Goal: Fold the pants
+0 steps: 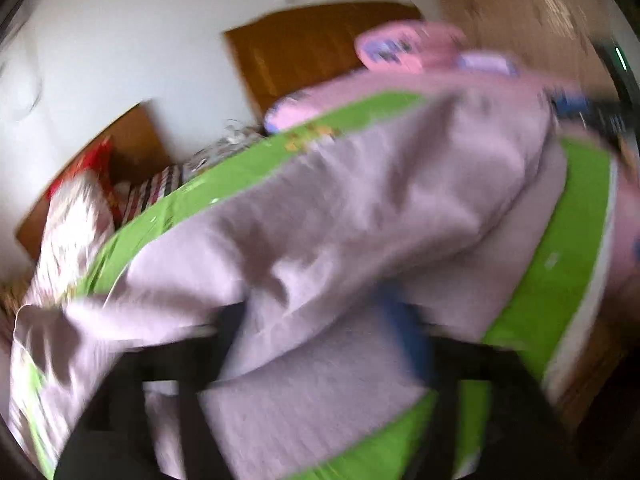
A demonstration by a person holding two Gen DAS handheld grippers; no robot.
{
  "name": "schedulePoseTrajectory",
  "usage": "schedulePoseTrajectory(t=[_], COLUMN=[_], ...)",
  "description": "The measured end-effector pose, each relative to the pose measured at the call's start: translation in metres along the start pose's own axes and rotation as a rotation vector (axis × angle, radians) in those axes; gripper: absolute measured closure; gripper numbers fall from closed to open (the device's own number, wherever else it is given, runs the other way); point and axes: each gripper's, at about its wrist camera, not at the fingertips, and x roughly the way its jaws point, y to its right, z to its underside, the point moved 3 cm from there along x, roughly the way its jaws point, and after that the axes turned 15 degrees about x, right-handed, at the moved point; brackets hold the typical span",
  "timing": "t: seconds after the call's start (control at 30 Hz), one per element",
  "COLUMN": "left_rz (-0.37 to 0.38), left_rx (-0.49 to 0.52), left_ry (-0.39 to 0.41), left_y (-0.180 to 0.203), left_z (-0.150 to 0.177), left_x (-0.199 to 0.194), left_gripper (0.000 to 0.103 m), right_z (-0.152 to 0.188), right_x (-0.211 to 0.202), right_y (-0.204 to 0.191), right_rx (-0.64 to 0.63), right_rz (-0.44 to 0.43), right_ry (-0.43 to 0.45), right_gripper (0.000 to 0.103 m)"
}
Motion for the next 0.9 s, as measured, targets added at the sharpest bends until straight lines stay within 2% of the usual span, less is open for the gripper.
schedulePoseTrajectory(t=[0.07,0.13,0.17,0.2,0.27,0.3,0.37,0.43,0.57,0.6,0.63,0.67,0.73,0.77,0.9], left_rz=[0.021,0.072,0.11,0.181,0.289,0.306,0.321,0.333,0.353,0.358,0.364,0.371,0.394,0.41,0.441], left_rx=[-0.098,-0.279,-0.378,-0.494,-0.663,-0.709,-0.778,-0.806,-0.825,-0.83,-0.837,-0.848,-0.887,-0.912,-0.991], left_ry=[0.03,0.041,0.049,0.055,0.043,0.034,0.009,-0.004,-0.005,0.0,0.006,0.011,0.023,0.027,0.036], left_y=[-0.007,-0.018,-0.023,-0.029,-0.033,-0.037,-0.037,-0.035,-0.033,-0.033,-0.033,-0.035,-0.038,-0.04,-0.049], left_z=[0.002,0.006,0.01,0.017,0.03,0.035,0.046,0.055,0.062,0.063,0.067,0.068,0.074,0.075,0.079], left_x=[-0.023,-0.041,-0.044,-0.044,-0.036,-0.032,-0.022,-0.016,-0.013,-0.013,-0.015,-0.014,-0.013,-0.012,-0.004], left_gripper=[0.009,0.004,0.003,0.002,0.003,0.003,0.003,0.003,0.003,0.003,0.003,0.003,0.003,0.003,0.004], right_z=[0.006,0.016,0.018,0.02,0.021,0.021,0.018,0.018,0.008,0.005,0.005,0.003,0.0,0.0,0.005], right_x=[-0.015,-0.014,-0.008,-0.002,0.012,0.018,0.036,0.055,0.07,0.072,0.073,0.074,0.072,0.07,0.069], right_y=[0.007,0.017,0.019,0.02,0.02,0.02,0.021,0.026,0.033,0.033,0.033,0.029,0.022,0.019,0.017], right_rx=[0.111,0.268,0.335,0.39,0.502,0.553,0.672,0.791,0.869,0.871,0.859,0.827,0.761,0.734,0.693], right_rz=[-0.042,-0.107,-0.142,-0.18,-0.251,-0.287,-0.331,-0.332,-0.324,-0.313,-0.29,-0.25,-0.206,-0.187,-0.167], right_ry=[0.01,-0.034,-0.052,-0.066,-0.08,-0.081,-0.102,-0.13,-0.099,-0.099,-0.102,-0.1,-0.074,-0.059,-0.035], right_gripper=[0.032,0.032,0.032,0.032,0.033,0.033,0.033,0.033,0.033,0.034,0.041,0.053,0.065,0.067,0.068])
